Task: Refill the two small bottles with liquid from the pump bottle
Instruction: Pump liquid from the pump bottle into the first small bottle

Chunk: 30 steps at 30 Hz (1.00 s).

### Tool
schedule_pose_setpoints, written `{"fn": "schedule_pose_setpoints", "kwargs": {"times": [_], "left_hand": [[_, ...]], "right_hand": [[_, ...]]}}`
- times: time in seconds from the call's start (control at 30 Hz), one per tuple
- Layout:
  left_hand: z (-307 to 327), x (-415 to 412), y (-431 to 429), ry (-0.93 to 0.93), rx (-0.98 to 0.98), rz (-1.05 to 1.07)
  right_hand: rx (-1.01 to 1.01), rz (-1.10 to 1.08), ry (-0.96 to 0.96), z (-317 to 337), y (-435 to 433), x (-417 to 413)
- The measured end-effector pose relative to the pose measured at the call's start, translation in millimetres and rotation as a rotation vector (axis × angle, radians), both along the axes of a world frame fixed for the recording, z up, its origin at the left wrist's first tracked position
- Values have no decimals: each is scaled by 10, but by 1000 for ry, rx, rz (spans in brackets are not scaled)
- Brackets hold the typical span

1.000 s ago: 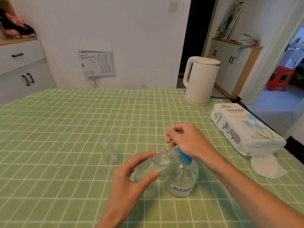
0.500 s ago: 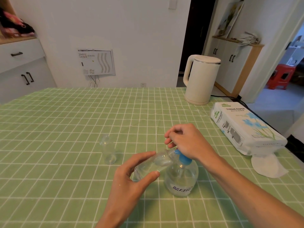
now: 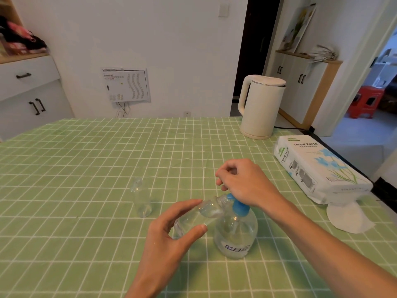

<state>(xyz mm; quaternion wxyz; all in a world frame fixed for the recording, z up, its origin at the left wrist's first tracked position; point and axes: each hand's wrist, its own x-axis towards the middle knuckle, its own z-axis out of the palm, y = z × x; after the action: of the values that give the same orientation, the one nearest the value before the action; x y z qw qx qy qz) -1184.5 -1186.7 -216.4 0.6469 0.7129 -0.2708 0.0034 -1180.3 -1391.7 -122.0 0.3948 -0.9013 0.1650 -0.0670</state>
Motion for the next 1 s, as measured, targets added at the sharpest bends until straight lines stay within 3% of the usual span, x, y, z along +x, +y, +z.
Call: {"fn": "schedule_pose_setpoints", "kwargs": {"times": [0.43, 0.8, 1.0], "left_hand": [[-13, 15, 10, 1, -4, -4], [-19, 14, 22, 2, -15, -14], [-29, 5, 7, 6, -17, 2]], "right_hand": [[84, -22, 7, -136, -11, 1], [-16, -20, 10, 27, 24, -10], [76, -53, -40, -76, 16, -4]]}}
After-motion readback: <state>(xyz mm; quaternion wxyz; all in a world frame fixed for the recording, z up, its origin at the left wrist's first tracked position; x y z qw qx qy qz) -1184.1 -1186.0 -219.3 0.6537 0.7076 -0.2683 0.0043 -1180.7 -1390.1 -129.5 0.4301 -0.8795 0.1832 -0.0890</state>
